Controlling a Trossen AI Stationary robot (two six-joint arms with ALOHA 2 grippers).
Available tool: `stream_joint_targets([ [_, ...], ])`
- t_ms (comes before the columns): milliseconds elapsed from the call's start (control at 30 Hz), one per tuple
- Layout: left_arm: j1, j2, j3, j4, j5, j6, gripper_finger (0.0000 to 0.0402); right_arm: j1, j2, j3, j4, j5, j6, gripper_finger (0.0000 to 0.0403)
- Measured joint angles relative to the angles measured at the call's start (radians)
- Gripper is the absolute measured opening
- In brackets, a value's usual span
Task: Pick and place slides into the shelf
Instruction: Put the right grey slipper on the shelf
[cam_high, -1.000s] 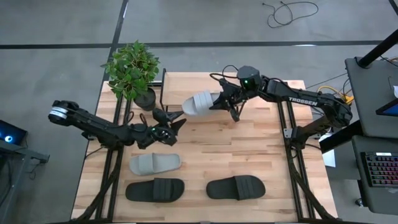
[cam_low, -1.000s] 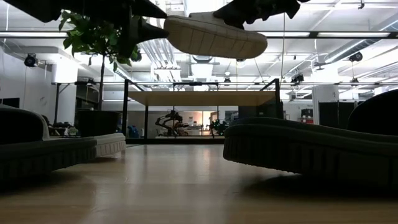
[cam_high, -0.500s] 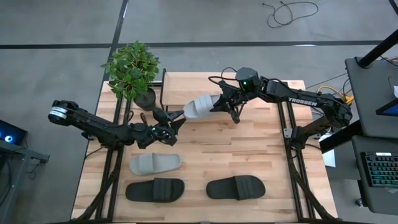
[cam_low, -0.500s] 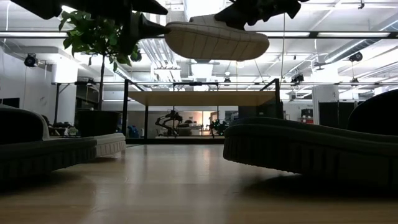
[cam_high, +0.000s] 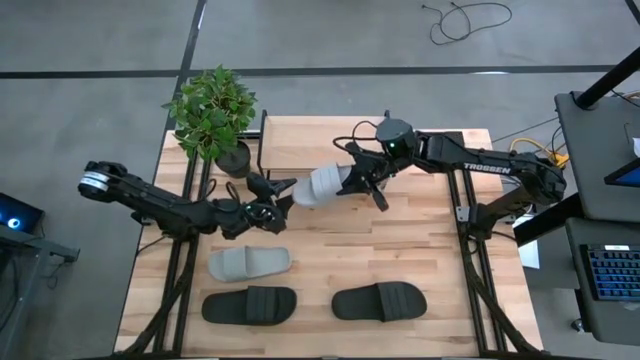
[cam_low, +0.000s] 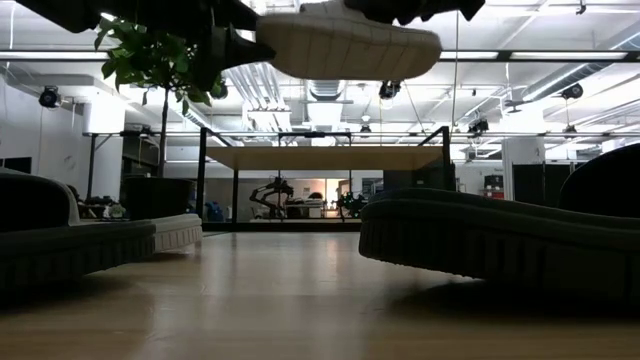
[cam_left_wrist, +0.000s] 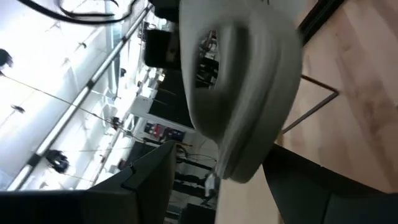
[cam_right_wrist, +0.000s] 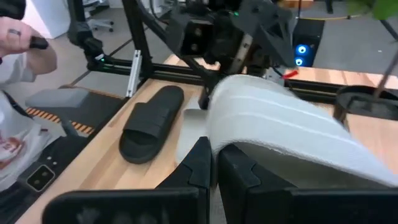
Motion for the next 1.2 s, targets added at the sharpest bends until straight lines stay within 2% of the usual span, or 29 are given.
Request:
stream_joint_targets([
  [400,-0.003,0.04,0.002,-0.008,0.07,-0.035,0.0221,0.0,0.0,0.033,-0.015,0.007,-0.015,0.0008],
  [633,-0.003,0.042,0.002,0.033,0.071,-0.039,0.0221,0.0,0.014,0.032,-0.072,0.011,-0.023,0.0008],
  [1000,-0.003,0.037,0.001,0.034,0.091,-0.058,0.0221,-0.013,0.033,0.038,-0.055,0.035,-0.046,0.0008],
  [1200,-0.005,0.036,0.002,0.041,0.104,-0.058,0.0221,-0.023,0.037,0.042,-0.049,0.125,-0.049,0.0008],
])
